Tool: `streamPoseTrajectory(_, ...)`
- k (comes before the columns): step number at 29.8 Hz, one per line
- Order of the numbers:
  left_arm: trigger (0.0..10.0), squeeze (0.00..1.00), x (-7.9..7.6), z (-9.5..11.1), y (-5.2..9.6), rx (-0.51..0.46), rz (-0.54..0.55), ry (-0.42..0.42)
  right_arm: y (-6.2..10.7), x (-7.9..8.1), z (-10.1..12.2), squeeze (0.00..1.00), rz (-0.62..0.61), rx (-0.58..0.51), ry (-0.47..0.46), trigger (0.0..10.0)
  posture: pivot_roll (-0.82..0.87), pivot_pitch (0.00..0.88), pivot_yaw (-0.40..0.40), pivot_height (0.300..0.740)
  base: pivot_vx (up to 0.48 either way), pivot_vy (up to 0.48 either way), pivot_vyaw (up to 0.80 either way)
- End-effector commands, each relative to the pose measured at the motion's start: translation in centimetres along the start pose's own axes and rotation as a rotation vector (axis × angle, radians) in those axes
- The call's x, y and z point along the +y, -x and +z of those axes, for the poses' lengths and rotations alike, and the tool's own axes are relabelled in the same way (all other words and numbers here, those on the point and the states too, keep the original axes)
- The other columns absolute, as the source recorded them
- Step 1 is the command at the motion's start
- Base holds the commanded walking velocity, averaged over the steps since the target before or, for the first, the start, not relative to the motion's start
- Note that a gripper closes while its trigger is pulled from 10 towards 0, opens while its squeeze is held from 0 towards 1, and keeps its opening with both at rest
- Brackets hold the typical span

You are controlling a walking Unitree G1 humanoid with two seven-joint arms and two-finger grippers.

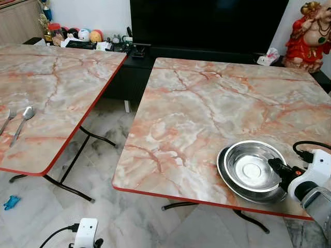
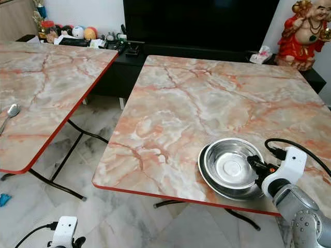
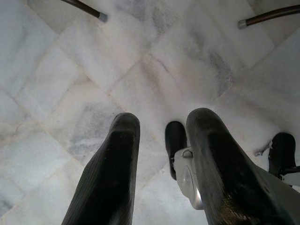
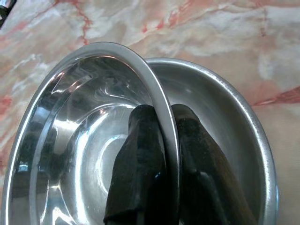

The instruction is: Setting the table

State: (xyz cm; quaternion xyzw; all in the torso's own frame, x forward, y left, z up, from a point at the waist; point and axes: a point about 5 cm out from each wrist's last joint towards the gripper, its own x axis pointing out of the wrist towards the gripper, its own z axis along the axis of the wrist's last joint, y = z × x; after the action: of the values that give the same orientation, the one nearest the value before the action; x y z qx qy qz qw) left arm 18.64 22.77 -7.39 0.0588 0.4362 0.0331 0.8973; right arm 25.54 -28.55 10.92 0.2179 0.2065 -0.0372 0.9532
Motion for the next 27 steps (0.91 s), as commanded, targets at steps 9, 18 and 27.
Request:
streamPoseTrajectory(9,10.0,0.00,0.03,-0.62,0.11,0.027,-0.003,-0.001,-0.62,0.13,0.06,0.00,0.002,-0.014,0.005,10.0,0.02,0.004,-0.035,0.740,0.000,0.000,0.00)
streamPoseTrajectory(18,10.0,0.00,-0.12,-0.65,0.10,0.027,-0.005,-0.002,-0.81,0.06,0.15,0.00,-0.004,-0.015,0.023,10.0,0.02,0.008,-0.034,0.740,0.000,0.000,0.00)
streamPoseTrajectory(27,10.0,0.00,0.02,-0.37,0.05,0.021,-0.003,-0.003,-1.10,0.25,0.08,0.00,-0.004,-0.019,0.038,10.0,0.02,0.010,-0.033,0.740,0.000,0.000,0.00)
